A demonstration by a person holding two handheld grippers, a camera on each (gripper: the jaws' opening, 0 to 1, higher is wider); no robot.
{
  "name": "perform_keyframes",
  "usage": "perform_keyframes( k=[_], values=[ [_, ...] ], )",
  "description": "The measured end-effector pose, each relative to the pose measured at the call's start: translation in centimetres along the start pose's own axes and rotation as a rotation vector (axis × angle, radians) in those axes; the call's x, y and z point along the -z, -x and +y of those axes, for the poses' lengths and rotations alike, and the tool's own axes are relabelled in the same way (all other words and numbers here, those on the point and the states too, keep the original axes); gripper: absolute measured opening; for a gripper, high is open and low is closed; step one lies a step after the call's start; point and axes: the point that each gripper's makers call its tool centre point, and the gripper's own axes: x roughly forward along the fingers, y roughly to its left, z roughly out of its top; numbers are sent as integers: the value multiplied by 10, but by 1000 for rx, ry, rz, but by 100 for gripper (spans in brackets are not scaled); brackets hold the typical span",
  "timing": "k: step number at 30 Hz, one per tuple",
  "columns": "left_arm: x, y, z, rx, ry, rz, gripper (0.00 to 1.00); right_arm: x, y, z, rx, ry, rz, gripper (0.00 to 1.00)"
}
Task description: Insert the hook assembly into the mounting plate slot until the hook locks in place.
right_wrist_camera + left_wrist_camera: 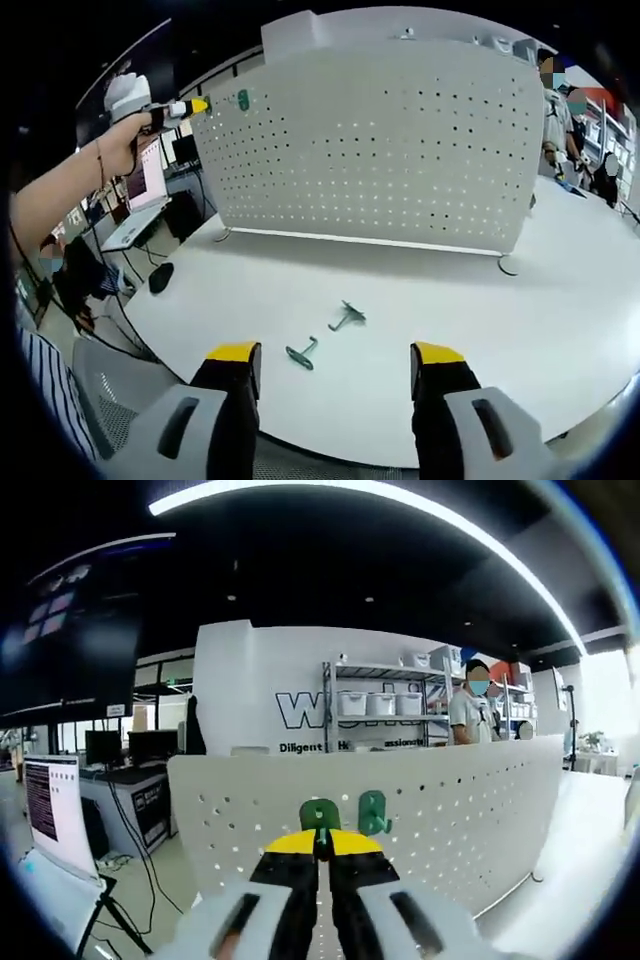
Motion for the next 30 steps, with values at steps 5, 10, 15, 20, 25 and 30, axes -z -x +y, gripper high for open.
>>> perform_keyframes(
  k=[5,10,15,20,25,30],
  values=[
    [-3,-6,3,-23,-24,-18,2,0,0,0,0,-4,0,57],
    [-7,-8,2,-40,-61,-43,2,0,0,-3,6,-15,-1,56],
    [-4,-16,1,-43,-59,-39,2,2,-1,-4,3,-14,9,56],
    [-3,-22,0,-53,-72,-37,2,3,0,-7,7,-18,11,56],
    [1,-24,1,-62,-80,-27,2,3,-2,-9,10,-28,13,56],
    [0,-29,0,-63,-76,-35,2,4,-4,-8,7,-35,18,56]
  ],
)
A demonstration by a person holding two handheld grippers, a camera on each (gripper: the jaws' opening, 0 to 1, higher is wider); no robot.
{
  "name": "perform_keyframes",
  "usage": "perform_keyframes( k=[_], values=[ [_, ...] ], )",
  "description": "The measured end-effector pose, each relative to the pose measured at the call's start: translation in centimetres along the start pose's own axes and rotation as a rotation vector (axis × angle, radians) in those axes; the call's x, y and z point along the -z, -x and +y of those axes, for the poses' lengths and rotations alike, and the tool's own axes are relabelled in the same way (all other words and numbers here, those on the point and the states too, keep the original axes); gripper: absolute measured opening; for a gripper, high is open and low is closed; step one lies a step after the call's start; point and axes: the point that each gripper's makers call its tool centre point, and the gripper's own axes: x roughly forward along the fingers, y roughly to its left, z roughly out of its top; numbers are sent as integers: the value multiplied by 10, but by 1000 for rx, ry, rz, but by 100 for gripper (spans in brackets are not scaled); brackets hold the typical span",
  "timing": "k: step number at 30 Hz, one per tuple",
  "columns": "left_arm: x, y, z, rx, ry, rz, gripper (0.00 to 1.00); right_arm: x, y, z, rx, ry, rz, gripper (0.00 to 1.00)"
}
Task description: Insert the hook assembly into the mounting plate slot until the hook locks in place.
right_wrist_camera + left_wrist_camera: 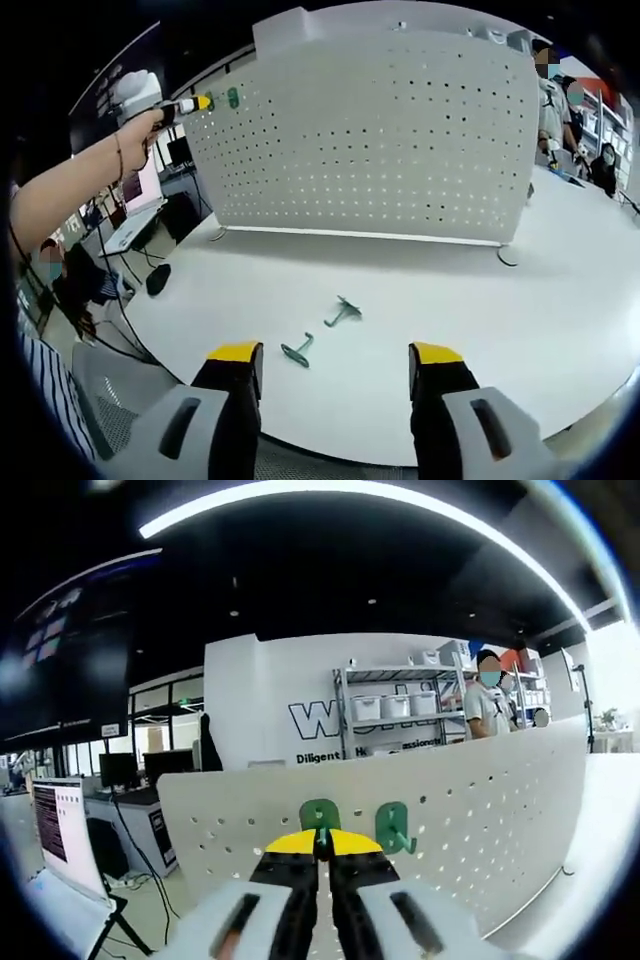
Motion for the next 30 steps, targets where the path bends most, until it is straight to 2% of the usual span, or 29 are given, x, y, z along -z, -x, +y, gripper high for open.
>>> perform_keyframes(
  k=[6,10,21,30],
  values=[
    [6,-5,-3,-8,1,13,2,-1,-3,-1,-5,-4,2,55],
    [4,-6,-2,-17,-3,10,2,-1,-4,-4,-1,-9,2,55],
    [10,-8,-5,-18,-20,53,2,1,-7,-4,-5,-18,10,55],
    [13,-10,-5,-21,5,81,2,2,-8,-3,-9,-19,14,55]
  ],
)
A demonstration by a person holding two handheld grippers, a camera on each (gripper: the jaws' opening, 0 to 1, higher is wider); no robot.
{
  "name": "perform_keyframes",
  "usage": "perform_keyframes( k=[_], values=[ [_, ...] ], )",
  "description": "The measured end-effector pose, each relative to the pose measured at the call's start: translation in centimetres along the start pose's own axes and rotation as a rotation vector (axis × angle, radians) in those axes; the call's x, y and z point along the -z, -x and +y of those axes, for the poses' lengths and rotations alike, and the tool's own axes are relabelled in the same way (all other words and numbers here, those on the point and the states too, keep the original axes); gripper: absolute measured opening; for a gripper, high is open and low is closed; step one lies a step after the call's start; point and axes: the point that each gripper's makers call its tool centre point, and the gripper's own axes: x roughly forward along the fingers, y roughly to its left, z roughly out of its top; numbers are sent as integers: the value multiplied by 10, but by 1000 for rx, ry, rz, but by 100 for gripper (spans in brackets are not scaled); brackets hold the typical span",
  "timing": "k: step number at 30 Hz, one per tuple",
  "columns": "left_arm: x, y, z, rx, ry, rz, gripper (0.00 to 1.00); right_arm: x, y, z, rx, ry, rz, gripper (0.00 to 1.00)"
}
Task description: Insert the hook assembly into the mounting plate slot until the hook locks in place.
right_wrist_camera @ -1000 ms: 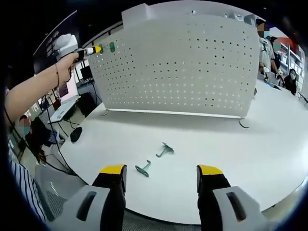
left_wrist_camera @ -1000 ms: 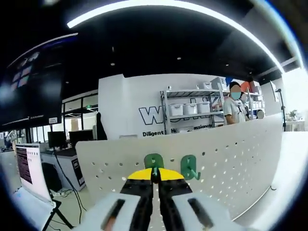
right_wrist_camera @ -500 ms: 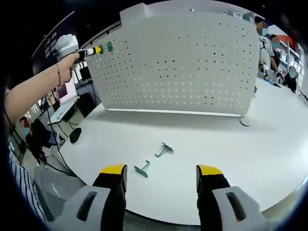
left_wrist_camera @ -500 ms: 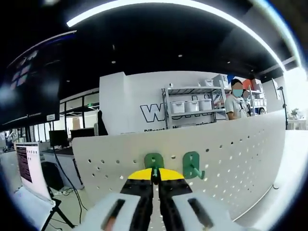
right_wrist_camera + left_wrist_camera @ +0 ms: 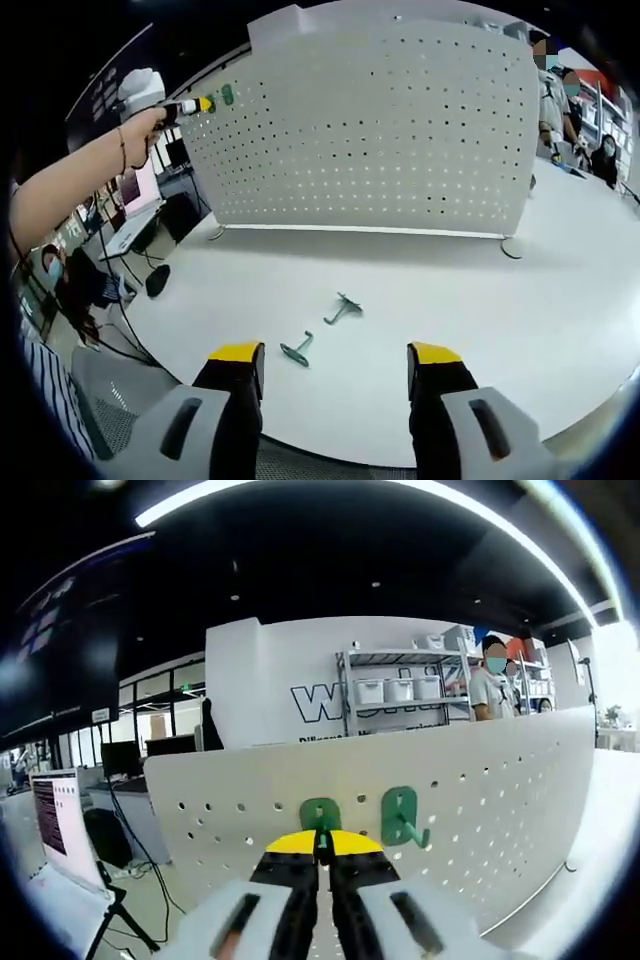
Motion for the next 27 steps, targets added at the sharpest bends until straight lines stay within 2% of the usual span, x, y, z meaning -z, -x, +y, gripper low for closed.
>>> perform_keyframes(
  k=[4,6,8,9,11,18,23,27],
  values=[
    [0,1,0,13,-26,12,2,0,0,0,1,6,0,55],
    [1,1,0,32,19,24,3,0,0,1,0,6,1,55],
    [6,3,-1,49,68,67,3,-1,0,2,-2,5,-3,56],
    [7,3,1,55,54,81,4,-3,0,4,-4,7,-7,55],
    [7,7,1,63,48,77,10,-4,0,6,-11,6,-11,55],
    [6,25,-1,114,111,96,31,-8,3,11,-19,21,-25,55],
    [1,42,-5,171,123,109,40,-9,7,8,-11,19,-35,55],
    [5,60,-9,215,144,137,47,-9,9,5,-4,20,-37,55]
  ],
)
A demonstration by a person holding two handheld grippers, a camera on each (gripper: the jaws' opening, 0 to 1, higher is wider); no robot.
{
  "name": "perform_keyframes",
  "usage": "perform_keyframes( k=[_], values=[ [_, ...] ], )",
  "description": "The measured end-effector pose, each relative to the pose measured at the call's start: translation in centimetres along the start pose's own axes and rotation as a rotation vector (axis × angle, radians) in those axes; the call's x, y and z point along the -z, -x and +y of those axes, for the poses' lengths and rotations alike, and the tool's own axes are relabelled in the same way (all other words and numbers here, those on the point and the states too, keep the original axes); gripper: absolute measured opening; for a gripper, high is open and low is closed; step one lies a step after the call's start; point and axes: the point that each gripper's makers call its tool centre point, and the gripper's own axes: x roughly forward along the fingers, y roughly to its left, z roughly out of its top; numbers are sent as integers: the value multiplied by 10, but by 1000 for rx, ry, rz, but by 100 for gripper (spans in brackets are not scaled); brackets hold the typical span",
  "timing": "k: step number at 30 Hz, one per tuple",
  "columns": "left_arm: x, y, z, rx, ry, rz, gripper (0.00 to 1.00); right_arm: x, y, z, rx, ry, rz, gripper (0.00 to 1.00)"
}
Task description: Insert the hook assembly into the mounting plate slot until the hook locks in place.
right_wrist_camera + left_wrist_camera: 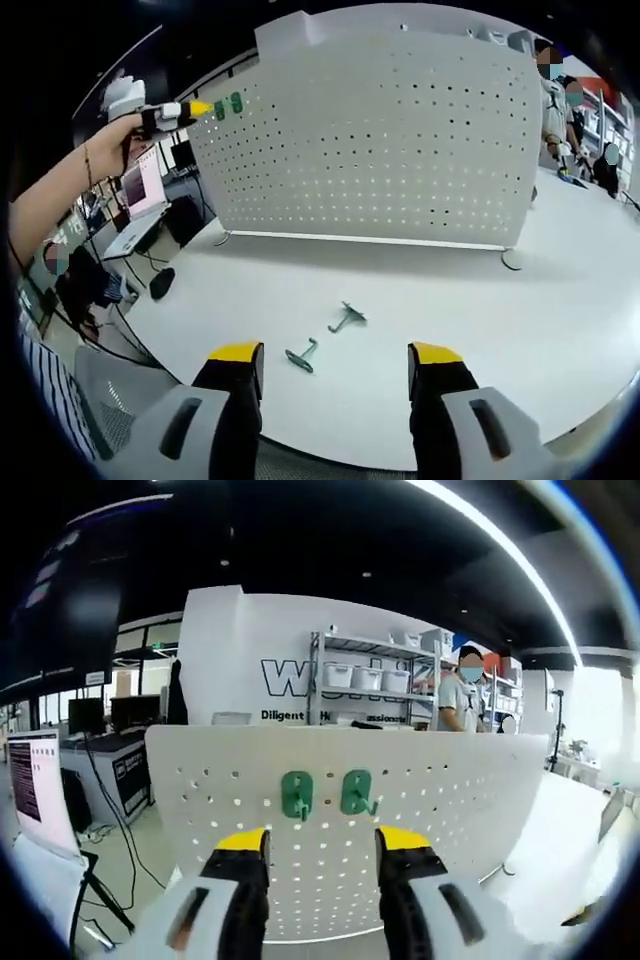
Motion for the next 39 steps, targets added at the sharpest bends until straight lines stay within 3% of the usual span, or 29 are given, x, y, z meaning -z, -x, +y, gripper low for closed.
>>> perform_keyframes(
  k=[9,13,21,31,39],
  values=[
    [43,34,-24,94,36,118,56,3,1,4,-5,-7,-1,55],
    [72,50,-39,125,56,174,56,3,1,7,-8,-7,-1,55],
    [141,87,-87,225,135,324,56,5,3,6,-2,-10,-2,55],
    [185,123,-115,289,156,428,59,8,10,2,15,-12,-4,55],
    [205,129,-139,350,162,472,61,15,13,3,18,-10,2,55]
  ],
)
